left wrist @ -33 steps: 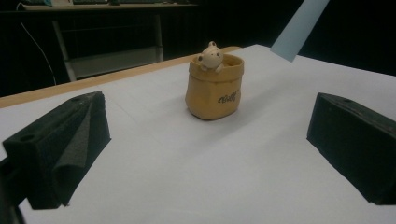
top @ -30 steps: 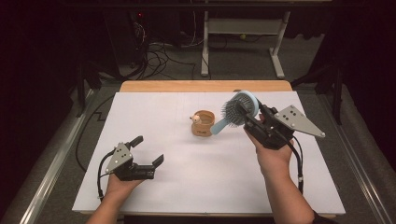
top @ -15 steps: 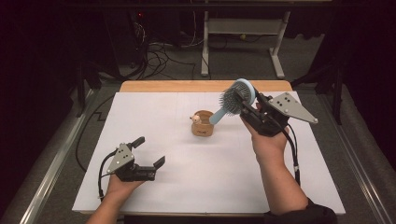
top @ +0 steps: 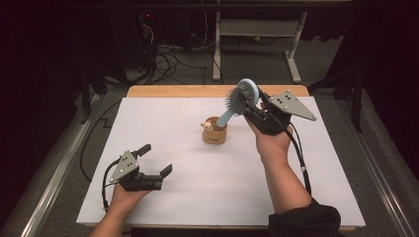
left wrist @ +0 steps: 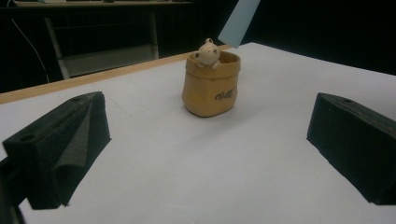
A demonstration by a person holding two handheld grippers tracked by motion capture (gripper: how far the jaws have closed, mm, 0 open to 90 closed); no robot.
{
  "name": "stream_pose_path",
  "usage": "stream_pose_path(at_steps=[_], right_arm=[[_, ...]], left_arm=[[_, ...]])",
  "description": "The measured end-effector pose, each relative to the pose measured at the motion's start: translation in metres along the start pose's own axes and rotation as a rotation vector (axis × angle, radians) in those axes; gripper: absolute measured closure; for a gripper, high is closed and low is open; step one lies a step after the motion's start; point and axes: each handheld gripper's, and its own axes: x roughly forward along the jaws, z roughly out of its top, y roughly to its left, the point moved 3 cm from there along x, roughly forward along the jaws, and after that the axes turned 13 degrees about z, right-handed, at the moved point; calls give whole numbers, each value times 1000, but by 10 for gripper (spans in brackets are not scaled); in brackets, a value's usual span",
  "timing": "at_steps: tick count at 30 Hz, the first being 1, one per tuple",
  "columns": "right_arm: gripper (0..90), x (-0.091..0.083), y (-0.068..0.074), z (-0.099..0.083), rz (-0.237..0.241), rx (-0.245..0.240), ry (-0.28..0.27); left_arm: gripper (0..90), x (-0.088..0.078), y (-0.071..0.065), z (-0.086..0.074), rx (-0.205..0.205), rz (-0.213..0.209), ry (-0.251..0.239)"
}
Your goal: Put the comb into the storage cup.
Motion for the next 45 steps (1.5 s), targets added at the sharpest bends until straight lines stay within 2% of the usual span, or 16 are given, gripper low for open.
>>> stream_pose_path(at_steps=[8, 28, 45], right_arm=[[596, 13, -2, -5, -2, 4, 14], [592, 29, -4, -18, -12, 8, 51], [590, 49, -2, -40, -12, 24, 99]], left_arm=[[2, 0, 0, 1, -1, 3, -6], [2, 1, 2, -1, 12, 4, 5], [2, 1, 1, -3, 15, 4, 12]])
